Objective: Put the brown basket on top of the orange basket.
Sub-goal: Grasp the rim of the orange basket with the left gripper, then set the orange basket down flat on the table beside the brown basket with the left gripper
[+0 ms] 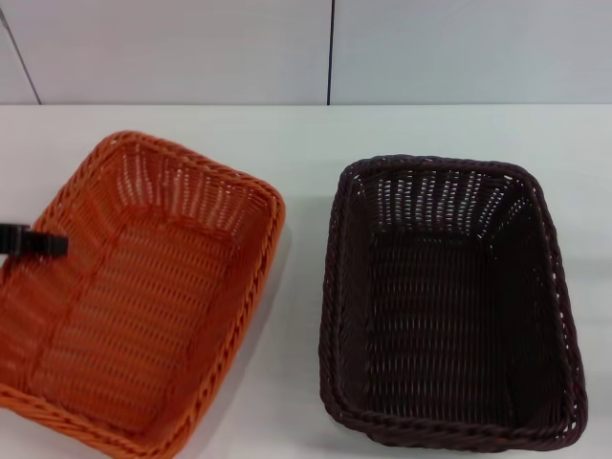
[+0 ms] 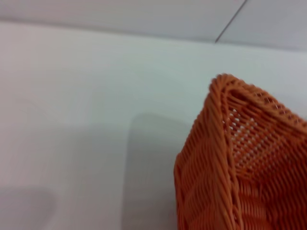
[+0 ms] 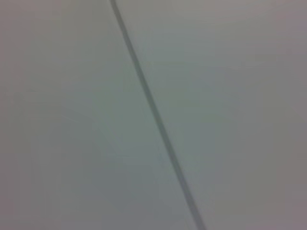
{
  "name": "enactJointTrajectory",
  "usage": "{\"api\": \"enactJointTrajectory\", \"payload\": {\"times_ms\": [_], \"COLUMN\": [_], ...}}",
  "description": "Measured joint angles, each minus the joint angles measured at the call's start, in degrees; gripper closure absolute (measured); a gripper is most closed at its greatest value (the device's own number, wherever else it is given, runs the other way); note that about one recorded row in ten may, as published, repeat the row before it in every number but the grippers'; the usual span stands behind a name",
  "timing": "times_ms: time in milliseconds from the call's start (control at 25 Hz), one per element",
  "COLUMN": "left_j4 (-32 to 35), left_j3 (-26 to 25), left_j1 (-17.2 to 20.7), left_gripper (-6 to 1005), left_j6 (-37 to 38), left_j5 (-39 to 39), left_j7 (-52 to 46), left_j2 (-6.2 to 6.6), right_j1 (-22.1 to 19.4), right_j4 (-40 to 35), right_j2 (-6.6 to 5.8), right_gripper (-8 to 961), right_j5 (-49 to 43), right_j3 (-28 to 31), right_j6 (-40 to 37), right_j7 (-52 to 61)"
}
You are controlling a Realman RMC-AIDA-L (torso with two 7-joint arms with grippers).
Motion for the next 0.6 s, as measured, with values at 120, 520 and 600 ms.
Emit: {"api": "enactJointTrajectory", "payload": {"times_ms": [120, 520, 600], "left_j4": [1.9, 4.4, 7.4], "left_j3": [-1.4, -2.9, -2.8], "left_j1": [0.6, -1.3, -1.7], "left_gripper": [821, 812, 810], "left_j6": [0.5, 5.1, 6.3], "left_j5": [-3.9, -9.9, -9.8], "left_j7": [0.1, 2.9, 3.1], "left_j2": [0.18, 1.95, 1.97], "right_j1": [-0.2, 0.8, 0.7], "right_j4": [-2.8, -4.2, -4.1], "right_j2": [-1.53, -2.83, -2.83], "right_gripper": [385, 385, 385], "right_j5": [-5.9, -11.3, -11.4], "right_j3": [0.0, -0.5, -0.3], "right_j6": [2.0, 5.3, 5.4], "right_j7": [5.1, 9.0, 9.0]}}
